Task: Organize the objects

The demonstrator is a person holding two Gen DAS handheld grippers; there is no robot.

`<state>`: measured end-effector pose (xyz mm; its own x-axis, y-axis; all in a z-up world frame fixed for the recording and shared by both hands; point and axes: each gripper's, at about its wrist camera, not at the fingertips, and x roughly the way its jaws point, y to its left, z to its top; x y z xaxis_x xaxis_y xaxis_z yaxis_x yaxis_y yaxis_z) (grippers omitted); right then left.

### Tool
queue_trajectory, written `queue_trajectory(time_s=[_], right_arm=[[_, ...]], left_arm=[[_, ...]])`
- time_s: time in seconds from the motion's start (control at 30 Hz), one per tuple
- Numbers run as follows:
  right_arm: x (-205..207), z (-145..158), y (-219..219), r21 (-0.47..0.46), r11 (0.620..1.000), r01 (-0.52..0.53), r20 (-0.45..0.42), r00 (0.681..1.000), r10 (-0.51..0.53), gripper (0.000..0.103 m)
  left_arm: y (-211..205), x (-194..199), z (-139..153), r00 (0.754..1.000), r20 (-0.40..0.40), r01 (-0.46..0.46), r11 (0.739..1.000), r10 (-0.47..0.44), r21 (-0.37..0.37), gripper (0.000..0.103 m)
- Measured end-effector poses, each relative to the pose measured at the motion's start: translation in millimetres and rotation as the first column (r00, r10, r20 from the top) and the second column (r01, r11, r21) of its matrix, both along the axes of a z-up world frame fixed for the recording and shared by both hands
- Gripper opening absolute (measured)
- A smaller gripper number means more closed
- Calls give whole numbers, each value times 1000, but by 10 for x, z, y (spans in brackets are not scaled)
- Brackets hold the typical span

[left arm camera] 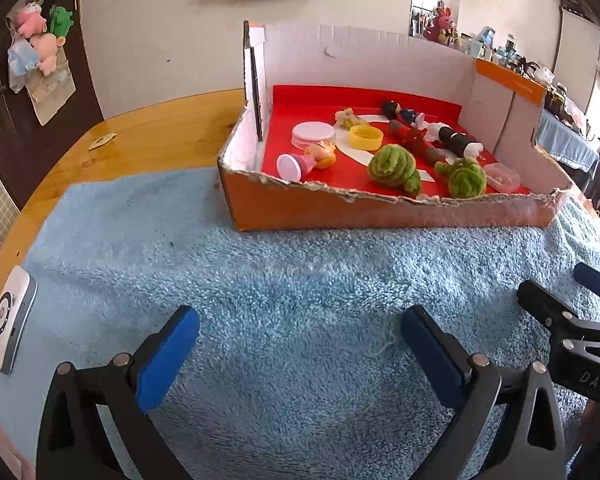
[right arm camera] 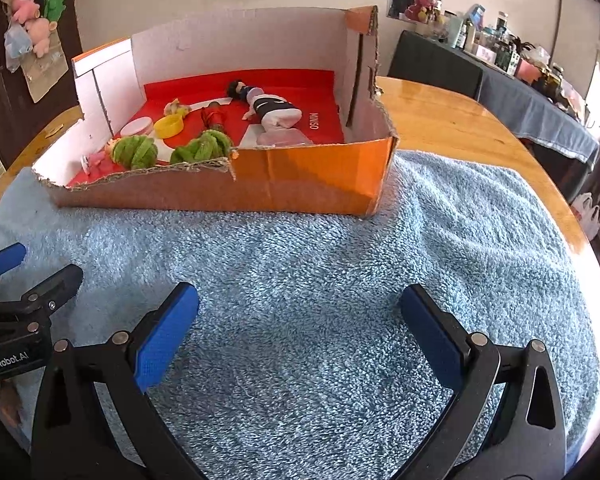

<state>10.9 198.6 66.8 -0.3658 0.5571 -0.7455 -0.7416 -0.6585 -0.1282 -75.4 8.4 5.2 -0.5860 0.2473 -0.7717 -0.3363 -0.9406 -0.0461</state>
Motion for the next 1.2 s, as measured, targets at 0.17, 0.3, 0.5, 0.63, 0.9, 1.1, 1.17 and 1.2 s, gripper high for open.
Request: queue_trajectory(time_s=[0.17, 0.3, 0.5, 0.63, 0.9, 1.1, 1.17, 1.2], right_arm=[[-7, -8, 2, 0, 1000, 3, 6, 1000, -3, 103], [-12, -13, -8, 0, 1000, 2, 3, 1000, -2, 103], [-4, -15, -11, -1, 1000, -1, 2, 1000, 1, 103], [1, -14, -11, -1, 1000, -1, 2, 1000, 1, 103], [1, -14, -11, -1, 1000, -2, 2, 1000, 2, 103], [2, -15, -13, -1, 1000, -2, 2, 1000, 2, 103], [3, -14, -11, -1, 1000, -1, 2, 1000, 1, 103], [3, -14, -11, -1, 1000, -2, 2, 1000, 2, 103]], left_arm=[[-4, -3, -3, 1000, 2, -7, 1000, 7, 4, 103], [-15, -10, -5, 1000, 4, -7, 1000, 7, 10, 103], [-13, -10, -6, 1000, 4, -7, 1000, 7, 10, 103], [-14, -8, -6, 1000, 3, -10, 1000, 10, 9, 103], [-13, -8, -7, 1000, 3, -10, 1000, 10, 9, 103], [-13, -8, -8, 1000, 3, -9, 1000, 9, 9, 103], [-13, -8, -8, 1000, 3, -9, 1000, 9, 9, 103], [-13, -8, -8, 1000, 3, -9, 1000, 9, 9, 103]])
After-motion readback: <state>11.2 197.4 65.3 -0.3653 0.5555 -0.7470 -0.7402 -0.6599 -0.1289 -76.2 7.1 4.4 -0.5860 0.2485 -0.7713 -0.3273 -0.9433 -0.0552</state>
